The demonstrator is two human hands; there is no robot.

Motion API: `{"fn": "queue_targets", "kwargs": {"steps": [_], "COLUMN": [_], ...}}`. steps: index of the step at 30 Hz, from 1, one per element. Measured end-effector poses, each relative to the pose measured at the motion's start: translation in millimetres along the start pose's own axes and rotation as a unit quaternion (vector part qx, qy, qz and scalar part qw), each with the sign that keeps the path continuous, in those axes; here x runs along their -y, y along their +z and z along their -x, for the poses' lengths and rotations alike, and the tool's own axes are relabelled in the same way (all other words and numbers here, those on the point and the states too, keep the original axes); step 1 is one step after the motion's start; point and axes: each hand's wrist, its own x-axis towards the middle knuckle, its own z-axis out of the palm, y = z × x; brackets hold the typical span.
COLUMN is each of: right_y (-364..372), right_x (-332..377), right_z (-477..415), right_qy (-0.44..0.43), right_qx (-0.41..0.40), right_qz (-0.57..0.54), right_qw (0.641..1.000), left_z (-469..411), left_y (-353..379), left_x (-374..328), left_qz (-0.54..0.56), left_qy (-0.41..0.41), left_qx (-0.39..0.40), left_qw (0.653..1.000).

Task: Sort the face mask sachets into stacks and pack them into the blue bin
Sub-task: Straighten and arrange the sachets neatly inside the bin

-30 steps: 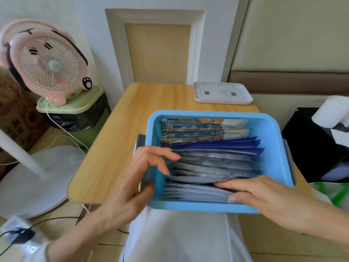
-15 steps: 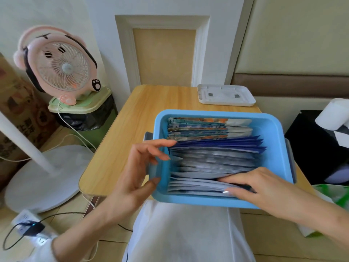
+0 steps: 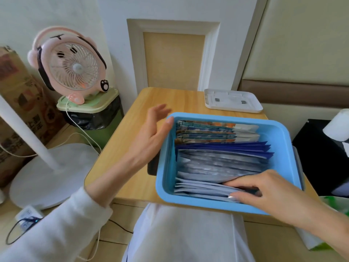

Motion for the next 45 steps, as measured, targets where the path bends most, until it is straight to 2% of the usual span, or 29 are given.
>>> {"fn": "queue_targets", "kwargs": {"steps": [2,4,9,12,14,17,20,25,29,34,38,41,43,45], "right_y": [2,2,-5,-16,-21,-27,-32,-27,-19,-17,-20,-22,-26,-33], "right_x": [0,-7,-12,-14,-19,-17,-11,-4,-5,-22,-26,-21,-10,-3], "right_z": [5,10,7,2,1,-2,-6,-4,0,0,1,6,14,26], "right_qy": [-0.024,-0.081,-0.161,-0.117,-0.076,-0.051,-0.054,-0.080,-0.089,-0.106,-0.105,-0.116,-0.128,-0.127], "right_qx": [-0.067,-0.092,-0.038,0.050,0.080,0.133,0.152,0.085,0.015,-0.001,0.012,0.027,-0.031,-0.163], "right_qz": [0.053,0.103,0.209,0.131,0.087,0.119,0.158,0.239,0.206,0.185,0.111,0.117,0.095,0.030], "right_qw": [0.996,0.987,0.964,0.983,0.990,0.983,0.974,0.964,0.974,0.977,0.988,0.986,0.987,0.978], "left_z": [-9,-11,-9,-7,-6,-6,-5,-3,-3,-3,-4,-3,-3,-5], "left_y": [5,8,6,6,5,5,5,5,5,5,6,7,8,9], "left_x": [1,4,9,9,9,8,7,6,5,4,5,6,7,8], "left_qz": [-0.026,-0.013,-0.006,-0.013,-0.013,-0.020,-0.020,-0.017,-0.021,-0.010,-0.005,0.003,0.001,0.002], "left_qy": [-0.015,-0.010,0.009,0.018,0.023,0.026,0.027,0.022,0.021,0.019,0.019,0.021,0.022,0.022], "left_qx": [0.029,0.033,0.030,0.030,0.029,0.028,0.028,0.027,0.026,0.027,0.021,0.016,0.013,0.008], "left_qw": [0.999,0.999,0.999,0.999,0.999,0.999,0.999,0.999,0.999,0.999,1.000,1.000,1.000,1.000]}}
